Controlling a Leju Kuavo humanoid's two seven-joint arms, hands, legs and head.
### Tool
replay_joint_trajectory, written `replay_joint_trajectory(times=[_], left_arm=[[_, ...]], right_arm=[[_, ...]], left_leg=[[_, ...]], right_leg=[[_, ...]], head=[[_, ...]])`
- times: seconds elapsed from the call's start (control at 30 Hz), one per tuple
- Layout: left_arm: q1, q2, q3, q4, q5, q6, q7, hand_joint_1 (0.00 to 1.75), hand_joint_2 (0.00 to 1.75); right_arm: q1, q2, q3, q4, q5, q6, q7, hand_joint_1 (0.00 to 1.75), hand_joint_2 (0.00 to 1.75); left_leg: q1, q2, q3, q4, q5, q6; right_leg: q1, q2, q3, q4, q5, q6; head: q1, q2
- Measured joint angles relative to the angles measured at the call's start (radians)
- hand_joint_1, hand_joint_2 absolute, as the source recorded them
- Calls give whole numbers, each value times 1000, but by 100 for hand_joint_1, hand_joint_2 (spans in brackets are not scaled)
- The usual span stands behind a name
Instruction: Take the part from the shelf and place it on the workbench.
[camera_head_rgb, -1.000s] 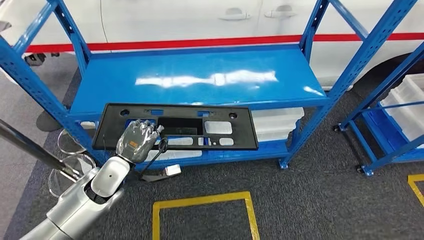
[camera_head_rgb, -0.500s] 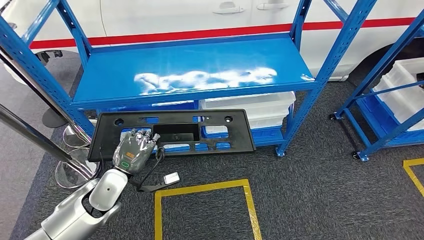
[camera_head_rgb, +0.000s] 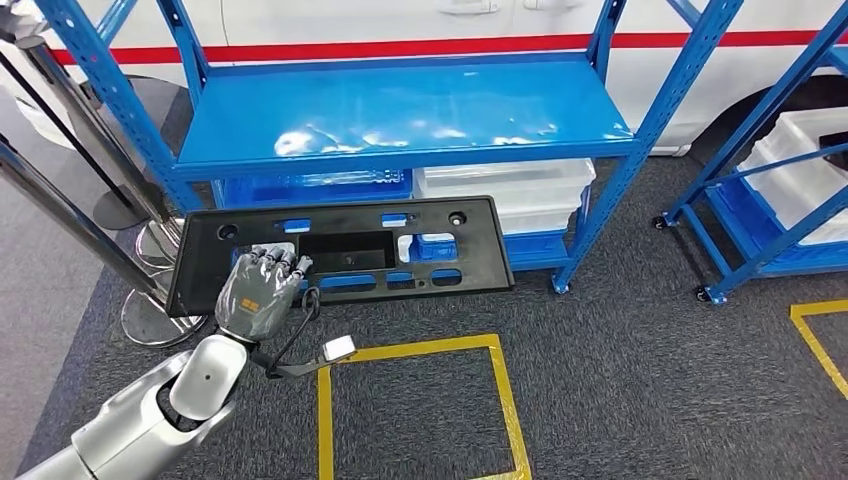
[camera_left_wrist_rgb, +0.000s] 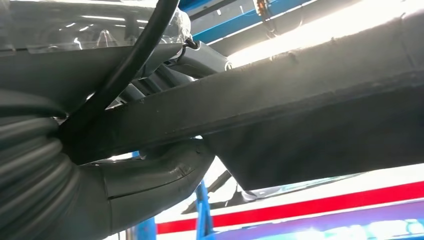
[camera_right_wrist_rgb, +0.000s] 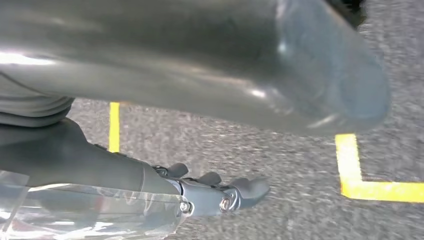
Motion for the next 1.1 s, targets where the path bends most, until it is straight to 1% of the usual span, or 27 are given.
replay_joint_trajectory(times=[0.03, 0.07, 0.1, 0.13, 0.17, 0.2, 0.23, 0.3, 0.33, 0.37, 0.4, 0.43, 0.47, 0.5, 0.57, 0.6, 0.63, 0.67, 0.7, 0.73, 0.8, 0.87, 0.93, 0.97, 1.0, 1.07, 1.1], left_arm=[[-1, 1, -1, -1, 0, 0, 0, 175, 175], [-2, 2, -2, -1, 0, 0, 0, 175, 175], [-2, 4, -3, -1, 0, 0, 0, 175, 175], [-2, 5, -4, -1, 0, 1, 0, 175, 175], [-2, 8, -5, -3, 0, 1, 0, 175, 175], [-2, 12, -5, -7, 0, 2, -1, 175, 175], [-2, 17, -5, -14, 0, 4, -4, 175, 175], [-1, 31, 1, -34, 0, 7, -19, 175, 175], [0, 38, 7, -44, 0, 8, -28, 175, 175], [1, 44, 13, -53, 0, 7, -37, 175, 175], [2, 48, 18, -59, 0, 7, -43, 175, 175], [5, 52, 22, -65, 0, 6, -49, 175, 175], [8, 56, 27, -70, 0, 4, -58, 175, 175], [13, 60, 32, -75, 0, 1, -70, 175, 175], [29, 65, 53, -83, 0, -4, -102, 175, 175], [39, 66, 65, -85, 0, -6, -118, 175, 175], [48, 66, 79, -87, 0, -8, -134, 175, 175], [56, 67, 92, -89, 0, -8, -148, 175, 175], [63, 67, 105, -92, 0, -8, -160, 175, 175], [67, 67, 117, -95, 0, -8, -170, 175, 175], [73, 66, 138, -102, 0, -8, -177, 175, 175], [77, 66, 152, -107, 0, -8, -179, 175, 175], [82, 66, 159, -108, 0, -9, -182, 175, 175], [83, 66, 160, -109, 0, -9, -186, 175, 175], [86, 66, 163, -111, 0, -9, -190, 175, 175], [94, 66, 174, -115, 0, -9, -200, 175, 175], [99, 66, 181, -116, 0, -9, -207, 175, 175]], right_arm=[[0, 0, 0, 0, 0, 0, -1, 0, 0], [-1, 0, 0, 0, 0, 0, -2, 0, 0], [-1, 0, 0, 0, 0, -1, -3, 0, 0], [-1, 0, 0, 0, 0, -1, -5, 0, 0], [-1, 0, 0, 0, 0, -2, -6, 0, 0], [-1, 0, 0, 0, 0, -4, -8, 0, 0], [-2, 0, 0, -1, -1, -8, -10, 0, 0], [-4, 0, 0, -2, -3, -16, -17, 0, 0], [-4, 0, -1, -2, -5, -18, -20, 0, 0], [-4, 0, -2, -2, -6, -19, -23, 0, 0], [-4, 0, -3, -2, -8, -19, -25, 0, 0], [-4, 1, -4, -2, -9, -19, -26, 0, 0], [-5, 1, -4, -2, -11, -18, -27, 0, 0], [-5, 2, -4, -2, -12, -16, -29, 0, 0], [-4, 3, -5, -2, -13, -8, -32, 0, 0], [-3, 3, -5, -2, -14, -3, -33, 0, 0], [-2, 3, -5, -2, -14, 1, -35, 0, 0], [-1, 4, -5, -2, -14, 4, -36, 0, 0], [-2, 4, -5, -2, -14, 6, -38, 0, 0], [-2, 5, -5, -2, -14, 7, -39, 0, 0], [-4, 6, -5, -2, -14, 10, -40, 0, 0], [-3, 6, -5, -2, -14, 10, -41, 0, 0], [-1, 7, -6, -1, -14, 10, -41, 0, 0], [-1, 7, -6, -1, -15, 11, -42, 0, 0], [-1, 7, -6, -1, -15, 13, -42, 0, 0], [-2, 7, -7, -1, -17, 16, -44, 0, 0], [-2, 7, -7, -1, -17, 17, -45, 0, 0]], left_leg=[[-2, 0, -16, 1, 13, 5], [-5, 1, -32, 1, 25, 7], [-8, 1, -49, 2, 37, 8], [-11, 1, -65, 3, 48, 8], [-15, 1, -80, 4, 59, 8], [-18, 1, -94, 4, 69, 7], [-20, 1, -104, 4, 79, 6], [-21, 4, -116, 3, 97, -1], [-19, 5, -117, -1, 108, -7], [-16, 6, -118, -8, 120, -12], [-15, 5, -119, -18, 134, -18], [-14, 3, -123, -21, 132, -23], [-14, 1, -132, -9, 111, -28], [-14, -1, -145, 25, 70, -33], [-7, -2, -175, 151, -34, -43], [-4, -2, -184, 216, -62, -49], [-1, -2, -183, 259, -65, -54], [3, -2, -166, 269, -49, -59], [6, -2, -133, 242, -22, -63], [10, -2, -88, 185, -4, -67], [10, -6, -1, 58, -10, -67], [4, -11, 25, 4, -28, -56], [6, -9, 11, 1, -14, -40], [8, -6, 2, -1, -4, -30], [9, -3, -7, -2, 6, -21], [8, 1, -29, -2, 25, -10], [6, 2, -41, -2, 35, -9]], right_leg=[[1, -1, -16, 64, -54, 1], [1, 0, -29, 129, -93, 1], [2, 0, -34, 181, -109, 0], [3, 0, -26, 205, -100, -2], [5, 0, -3, 197, -74, -7], [8, 0, 37, 158, -44, -15], [13, 0, 92, 91, -26, -26], [24, 0, 199, -64, -38, -44], [29, 1, 228, -112, -48, -49], [34, 2, 237, -138, -47, -53], [34, 3, 232, -145, -34, -57], [33, 2, 227, -155, -19, -62], [29, 1, 220, -165, -6, -68], [25, -1, 211, -173, 7, -74], [21, -3, 184, -169, 26, -79], [20, -3, 168, -162, 34, -79], [19, -3, 151, -154, 41, -77], [17, -3, 133, -145, 47, -74], [14, -3, 115, -134, 53, -70], [12, -3, 99, -122, 57, -66], [11, -2, 71, -102, 65, -55], [13, -2, 56, -94, 80, -41], [13, -1, 45, -91, 89, -28], [12, 0, 37, -77, 70, -23], [11, 0, 24, -44, 34, -19], [9, -1, -6, 72, -67, -14], [8, -1, -17, 133, -100, -13]], head=[[0, 0], [0, 0], [0, 0], [0, 0], [0, 0], [0, 0], [0, 0], [0, 0], [0, 0], [0, 0], [0, 0], [0, 0], [0, 0], [-1, 0], [-1, 0], [-1, 0], [-1, 0], [-1, 0], [-1, 0], [-1, 0], [0, 0], [0, 0], [0, 0], [0, 0], [0, 0], [0, 0], [0, 0]])
